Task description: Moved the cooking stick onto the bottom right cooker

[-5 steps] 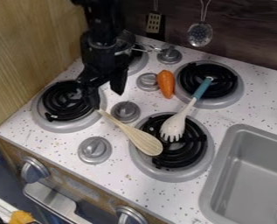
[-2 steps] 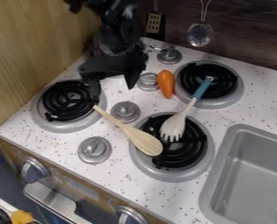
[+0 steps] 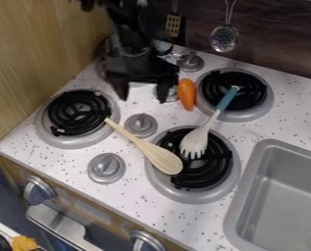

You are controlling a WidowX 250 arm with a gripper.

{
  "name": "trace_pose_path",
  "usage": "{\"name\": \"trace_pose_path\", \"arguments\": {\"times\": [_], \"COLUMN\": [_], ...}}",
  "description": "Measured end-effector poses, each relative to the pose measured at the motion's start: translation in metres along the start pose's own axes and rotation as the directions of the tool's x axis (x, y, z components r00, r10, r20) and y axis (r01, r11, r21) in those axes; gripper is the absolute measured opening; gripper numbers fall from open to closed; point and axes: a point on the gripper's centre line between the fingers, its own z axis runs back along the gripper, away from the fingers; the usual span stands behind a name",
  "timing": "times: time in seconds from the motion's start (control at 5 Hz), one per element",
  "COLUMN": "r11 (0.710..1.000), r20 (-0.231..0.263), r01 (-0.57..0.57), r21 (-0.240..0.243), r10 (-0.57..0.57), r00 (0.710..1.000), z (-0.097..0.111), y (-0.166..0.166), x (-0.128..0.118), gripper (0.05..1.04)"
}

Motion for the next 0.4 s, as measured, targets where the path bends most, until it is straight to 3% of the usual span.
{"name": "trace_pose_path", "arguments": {"times": [0.4], "r11": [0.975], "r20": [-0.032], "r01": [0.210], "r21": [-0.072], "r10": [-0.213], "r00": [0.977], "z": [0.007], "y": [-0.045], "x": [0.009], "gripper": [1.001]}}
